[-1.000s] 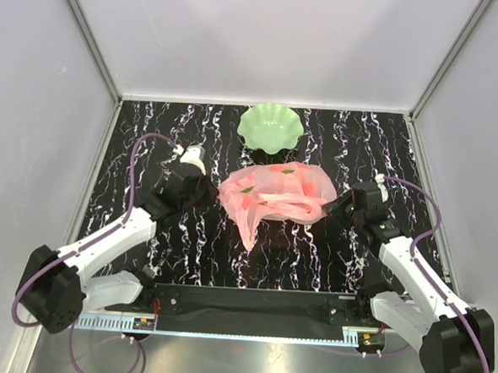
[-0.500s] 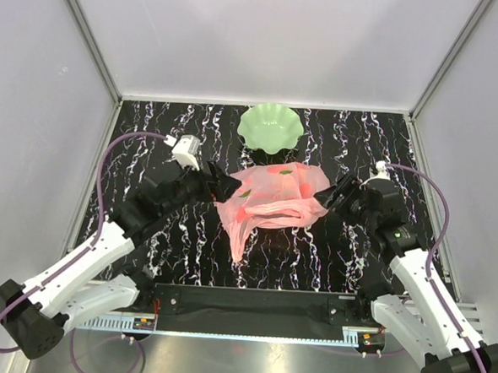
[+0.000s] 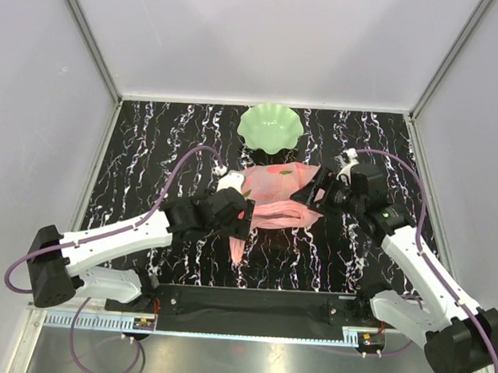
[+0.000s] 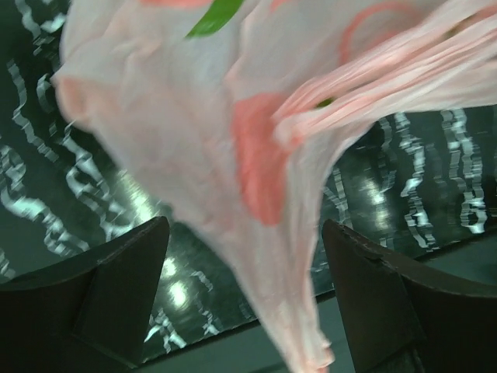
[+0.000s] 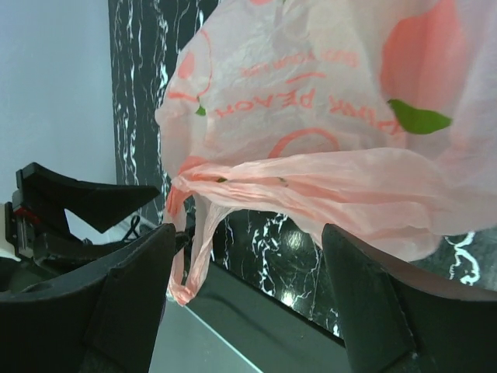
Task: Untie the knot of the plastic bag and take out the fruit
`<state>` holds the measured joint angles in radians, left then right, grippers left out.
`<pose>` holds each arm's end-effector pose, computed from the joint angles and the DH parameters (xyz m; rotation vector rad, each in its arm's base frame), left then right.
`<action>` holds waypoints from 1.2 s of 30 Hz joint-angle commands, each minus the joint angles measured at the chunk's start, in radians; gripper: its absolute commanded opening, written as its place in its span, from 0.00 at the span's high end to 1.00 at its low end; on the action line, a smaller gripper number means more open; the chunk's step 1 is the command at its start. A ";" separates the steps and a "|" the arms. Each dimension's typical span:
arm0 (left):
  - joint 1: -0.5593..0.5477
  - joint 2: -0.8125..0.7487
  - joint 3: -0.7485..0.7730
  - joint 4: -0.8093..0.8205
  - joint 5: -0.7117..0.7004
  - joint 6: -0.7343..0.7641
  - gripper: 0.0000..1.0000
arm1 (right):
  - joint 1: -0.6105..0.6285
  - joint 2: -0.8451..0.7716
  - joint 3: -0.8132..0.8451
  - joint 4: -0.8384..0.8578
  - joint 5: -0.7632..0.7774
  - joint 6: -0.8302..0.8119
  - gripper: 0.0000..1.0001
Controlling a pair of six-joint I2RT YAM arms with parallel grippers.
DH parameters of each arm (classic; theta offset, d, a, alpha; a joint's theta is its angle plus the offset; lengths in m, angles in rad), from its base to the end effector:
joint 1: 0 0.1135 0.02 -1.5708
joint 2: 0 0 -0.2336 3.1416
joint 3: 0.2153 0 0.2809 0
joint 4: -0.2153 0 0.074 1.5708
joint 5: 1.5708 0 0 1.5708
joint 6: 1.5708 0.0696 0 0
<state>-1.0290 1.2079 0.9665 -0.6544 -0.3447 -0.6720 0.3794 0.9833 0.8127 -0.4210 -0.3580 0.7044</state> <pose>0.1775 -0.2492 0.2156 0.2846 2.4111 -0.3609 0.2573 0.1288 0.2429 0.1525 2.2932 0.9834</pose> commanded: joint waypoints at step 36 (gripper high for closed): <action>-0.068 -0.143 -0.196 0.179 0.019 -0.158 1.00 | 0.440 0.150 -0.034 0.160 0.622 0.521 0.31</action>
<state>-1.0882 1.0805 0.7712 -0.5358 -0.3370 -0.8139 0.8135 1.1320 0.7815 -0.2890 0.0917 1.1564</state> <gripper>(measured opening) 0.009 0.717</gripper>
